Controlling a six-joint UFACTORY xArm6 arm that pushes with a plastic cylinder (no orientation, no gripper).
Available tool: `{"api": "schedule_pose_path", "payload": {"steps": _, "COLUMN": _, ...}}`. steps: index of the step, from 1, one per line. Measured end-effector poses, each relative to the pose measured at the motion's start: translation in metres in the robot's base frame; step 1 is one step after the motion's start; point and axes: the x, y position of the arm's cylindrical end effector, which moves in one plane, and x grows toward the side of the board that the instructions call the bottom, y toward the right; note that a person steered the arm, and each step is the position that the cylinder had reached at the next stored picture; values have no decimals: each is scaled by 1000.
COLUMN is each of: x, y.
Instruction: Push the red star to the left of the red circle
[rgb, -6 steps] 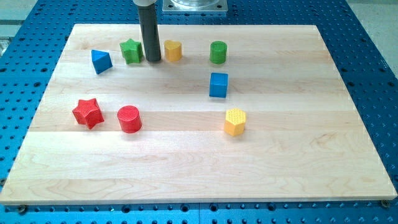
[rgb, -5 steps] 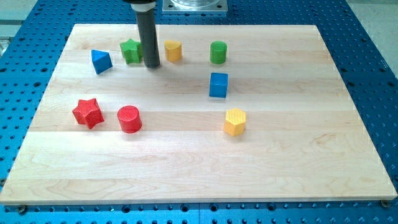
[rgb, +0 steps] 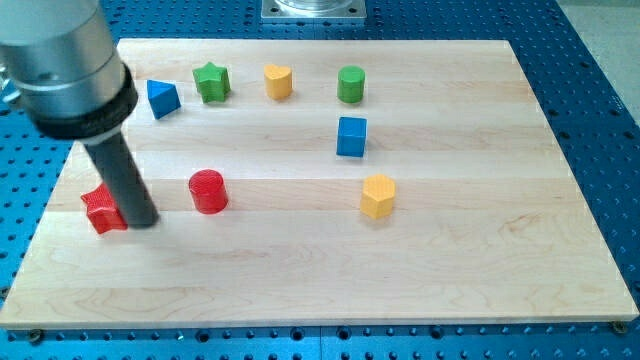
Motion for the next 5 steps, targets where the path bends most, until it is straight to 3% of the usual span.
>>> {"api": "schedule_pose_path", "payload": {"steps": 1, "x": 38, "y": -4}}
{"api": "schedule_pose_path", "payload": {"steps": 4, "x": -50, "y": -37}}
{"api": "schedule_pose_path", "payload": {"steps": 5, "x": -55, "y": -33}}
